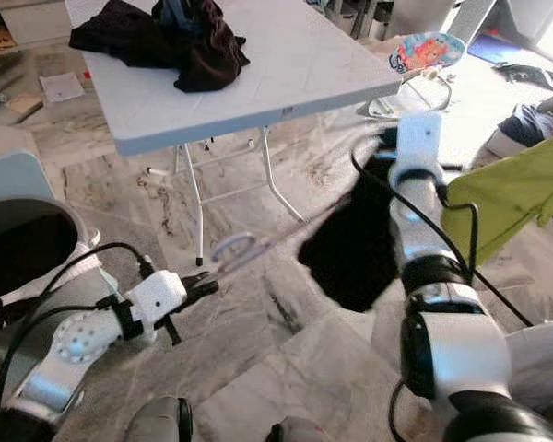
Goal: Hang hanger
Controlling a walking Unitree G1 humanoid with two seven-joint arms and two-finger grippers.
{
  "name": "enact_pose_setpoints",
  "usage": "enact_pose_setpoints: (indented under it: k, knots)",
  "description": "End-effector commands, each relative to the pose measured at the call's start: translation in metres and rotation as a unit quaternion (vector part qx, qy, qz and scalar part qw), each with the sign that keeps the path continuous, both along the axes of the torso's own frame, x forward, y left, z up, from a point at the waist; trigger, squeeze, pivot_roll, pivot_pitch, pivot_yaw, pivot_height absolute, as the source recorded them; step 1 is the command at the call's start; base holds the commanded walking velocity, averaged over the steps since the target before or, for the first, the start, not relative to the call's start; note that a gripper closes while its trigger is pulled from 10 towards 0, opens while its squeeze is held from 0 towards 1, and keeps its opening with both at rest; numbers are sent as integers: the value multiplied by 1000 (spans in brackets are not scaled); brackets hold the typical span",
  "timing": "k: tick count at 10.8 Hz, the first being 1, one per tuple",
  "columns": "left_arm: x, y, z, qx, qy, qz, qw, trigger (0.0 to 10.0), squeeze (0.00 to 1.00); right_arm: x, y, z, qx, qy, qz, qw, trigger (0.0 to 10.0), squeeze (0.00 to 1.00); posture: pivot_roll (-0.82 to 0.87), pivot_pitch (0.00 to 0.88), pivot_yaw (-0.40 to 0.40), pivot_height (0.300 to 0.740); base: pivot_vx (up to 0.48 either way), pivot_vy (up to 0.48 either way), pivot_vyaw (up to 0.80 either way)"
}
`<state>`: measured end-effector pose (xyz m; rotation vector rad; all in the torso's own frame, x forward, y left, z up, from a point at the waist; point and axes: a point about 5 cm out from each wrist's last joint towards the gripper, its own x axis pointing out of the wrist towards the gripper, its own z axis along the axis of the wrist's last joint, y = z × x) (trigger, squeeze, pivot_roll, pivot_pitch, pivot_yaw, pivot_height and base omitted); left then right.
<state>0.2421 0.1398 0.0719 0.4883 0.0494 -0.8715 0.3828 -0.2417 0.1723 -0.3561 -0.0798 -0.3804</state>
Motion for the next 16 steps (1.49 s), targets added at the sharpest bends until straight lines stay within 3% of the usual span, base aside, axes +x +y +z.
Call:
enact_pose_setpoints:
  k: [1,2,3,4,5,6,8,10,14,16]
  knots:
    - [1,4,5,-20,-9,29,999,0,0,-7,-20,-5,-7,16,-53,998,0,0,-9,44,-106,740,0,0,0]
    - [3,11,4,-54,-4,79,995,0,0,-11,-27,-10,-3,18,-64,998,0,0,-9,47,-105,740,0,0,0]
    - [10,24,2,-109,5,185,977,0,0,-16,-29,-17,-1,23,-54,998,0,0,-11,53,-101,740,0,0,0]
    - [13,30,2,-127,0,237,963,1451,0,-19,-28,-23,10,22,-34,999,0,0,-13,58,-99,740,0,0,0]
    - [16,33,2,-131,-15,290,948,5843,0,-23,-19,-29,16,19,21,999,0,0,-16,63,-94,740,0,0,0]
    - [25,35,5,-151,-13,350,925,10000,0,-31,-7,-37,13,16,97,995,0,0,-22,69,-87,740,0,0,0]
    - [33,28,21,-182,-41,360,914,10000,0,-48,-3,-43,2,10,174,985,0,0,-34,72,-70,740,0,0,0]
    - [25,18,10,-191,-8,349,918,10000,0,-72,8,-51,23,10,231,973,0,0,-52,78,-56,740,0,0,0]
    - [29,21,19,-204,-23,358,911,10000,0,-75,44,-20,-27,-41,299,953,0,0,-44,67,-56,740,237,0,0]
    - [28,24,20,-209,-31,366,906,10000,0,-79,42,-24,-20,-28,288,957,0,0,-44,67,-56,740,337,0,0]
